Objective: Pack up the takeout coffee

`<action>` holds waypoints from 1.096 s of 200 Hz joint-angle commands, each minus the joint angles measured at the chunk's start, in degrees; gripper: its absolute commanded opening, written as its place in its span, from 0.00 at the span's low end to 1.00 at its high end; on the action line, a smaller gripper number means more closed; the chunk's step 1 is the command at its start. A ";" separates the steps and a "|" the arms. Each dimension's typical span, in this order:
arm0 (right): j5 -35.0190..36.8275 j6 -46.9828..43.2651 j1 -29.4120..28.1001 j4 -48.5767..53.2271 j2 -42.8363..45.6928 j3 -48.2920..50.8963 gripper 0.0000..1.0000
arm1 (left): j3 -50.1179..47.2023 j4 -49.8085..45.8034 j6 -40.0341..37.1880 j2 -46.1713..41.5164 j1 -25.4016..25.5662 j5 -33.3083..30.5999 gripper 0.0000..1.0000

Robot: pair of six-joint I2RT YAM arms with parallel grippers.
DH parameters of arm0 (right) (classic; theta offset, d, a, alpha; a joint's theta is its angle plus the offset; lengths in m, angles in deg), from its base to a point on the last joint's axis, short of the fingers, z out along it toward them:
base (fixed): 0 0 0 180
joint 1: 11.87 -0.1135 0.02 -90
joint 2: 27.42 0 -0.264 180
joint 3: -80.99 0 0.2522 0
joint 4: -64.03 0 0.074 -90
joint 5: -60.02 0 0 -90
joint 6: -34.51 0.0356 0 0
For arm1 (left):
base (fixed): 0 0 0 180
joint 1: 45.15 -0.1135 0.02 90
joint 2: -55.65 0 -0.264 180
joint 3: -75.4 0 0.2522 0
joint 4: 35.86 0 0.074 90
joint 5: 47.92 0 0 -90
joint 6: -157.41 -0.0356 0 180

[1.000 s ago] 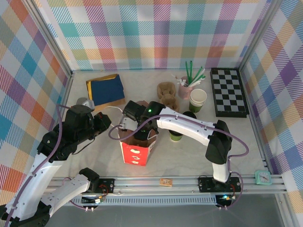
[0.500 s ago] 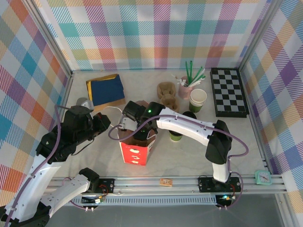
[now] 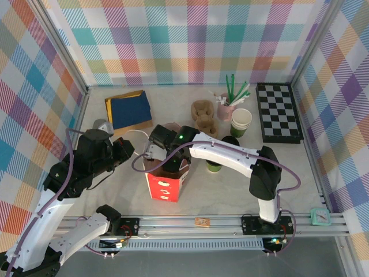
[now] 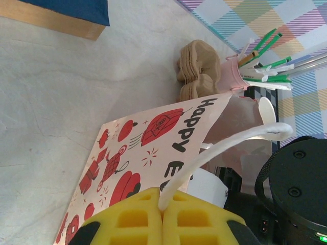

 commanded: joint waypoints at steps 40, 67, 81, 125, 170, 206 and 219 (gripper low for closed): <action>-0.31 0.53 -0.23 -0.06 -0.79 0.07 0.34 | 0.39 -1.00 0.04 -0.77 -0.62 -0.81 0.06; -0.22 0.54 -0.23 0.19 -0.61 -0.05 0.38 | 0.39 -0.91 0.04 -0.68 -0.62 -0.88 0.06; -0.13 0.62 -0.23 0.29 -0.52 -0.15 0.40 | 0.39 -0.91 0.00 -0.75 -0.62 -0.81 0.06; 0.04 0.96 -0.23 1.57 -0.65 -1.35 0.63 | 0.22 -0.70 0.14 -0.75 -0.62 -0.83 0.06; -0.13 0.91 -0.23 1.69 0.00 -1.72 0.64 | 0.04 -0.66 0.16 -0.74 -0.62 -0.68 0.06; -0.13 0.97 -0.32 2.97 0.09 -3.45 0.66 | -0.06 -0.65 0.23 -0.60 -0.62 -0.80 0.06; -0.22 0.97 -0.32 3.50 0.27 -4.20 0.67 | -0.10 -0.59 0.23 -0.56 -0.62 -0.85 0.06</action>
